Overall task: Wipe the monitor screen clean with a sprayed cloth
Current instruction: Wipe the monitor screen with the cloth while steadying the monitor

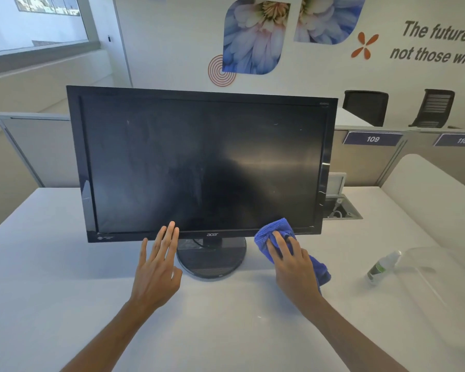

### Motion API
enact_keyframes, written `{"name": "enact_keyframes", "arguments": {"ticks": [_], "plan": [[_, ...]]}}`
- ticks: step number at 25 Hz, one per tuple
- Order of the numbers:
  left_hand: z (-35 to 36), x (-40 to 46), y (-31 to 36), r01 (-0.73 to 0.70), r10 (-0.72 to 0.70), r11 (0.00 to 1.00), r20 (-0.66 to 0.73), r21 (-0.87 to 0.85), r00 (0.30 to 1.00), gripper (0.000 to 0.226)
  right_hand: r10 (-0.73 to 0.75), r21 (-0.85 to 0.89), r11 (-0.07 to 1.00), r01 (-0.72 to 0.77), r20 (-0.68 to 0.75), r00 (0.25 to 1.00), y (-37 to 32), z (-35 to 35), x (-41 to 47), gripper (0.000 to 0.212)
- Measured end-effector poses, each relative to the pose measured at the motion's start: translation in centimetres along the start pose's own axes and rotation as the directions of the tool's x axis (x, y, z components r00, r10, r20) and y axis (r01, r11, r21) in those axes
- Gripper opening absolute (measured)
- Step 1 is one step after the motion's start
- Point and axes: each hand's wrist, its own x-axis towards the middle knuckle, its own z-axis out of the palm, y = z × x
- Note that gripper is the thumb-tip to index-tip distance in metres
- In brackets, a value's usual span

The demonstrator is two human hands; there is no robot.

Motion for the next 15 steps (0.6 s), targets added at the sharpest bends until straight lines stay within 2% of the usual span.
{"name": "enact_keyframes", "arguments": {"ticks": [3, 6, 8, 9, 10, 12, 15], "plan": [[0.3, -0.1, 0.2, 0.005, -0.005, 1.000, -0.008, -0.010, 1.000, 0.090, 0.084, 0.010, 0.996, -0.084, 0.034, 0.996, 2.6, 0.8, -1.4, 0.061], [0.3, -0.1, 0.3, 0.007, -0.008, 1.000, -0.016, -0.017, 1.000, 0.093, 0.242, 0.063, 0.967, -0.246, 0.070, 0.968, 5.1, 1.2, -2.6, 0.066], [0.4, 0.0, 0.5, 0.007, -0.008, 1.000, -0.018, -0.026, 1.000, 0.095, 0.363, 0.131, 0.923, -0.363, 0.024, 0.932, 6.4, 0.6, -2.8, 0.070], [0.5, 0.0, 0.5, 0.012, -0.012, 0.999, -0.017, -0.032, 1.000, 0.095, 0.385, 0.170, 0.911, -0.376, -0.025, 0.923, 6.7, 0.1, -2.6, 0.071], [0.5, 0.0, 0.6, 0.016, -0.017, 0.999, -0.016, -0.041, 1.000, 0.096, 0.365, 0.202, 0.918, -0.342, -0.090, 0.927, 6.6, -0.3, -2.5, 0.069], [0.4, 0.1, 0.9, 0.020, -0.021, 0.998, -0.014, -0.063, 1.000, 0.098, 0.209, 0.197, 0.966, -0.169, -0.208, 0.955, 5.2, -0.8, -1.9, 0.066], [0.2, 0.1, 1.1, 0.025, -0.026, 0.997, -0.011, -0.073, 1.000, 0.099, -0.047, 0.155, 0.985, 0.080, -0.202, 0.978, 1.8, -0.6, -0.3, 0.068]]}}
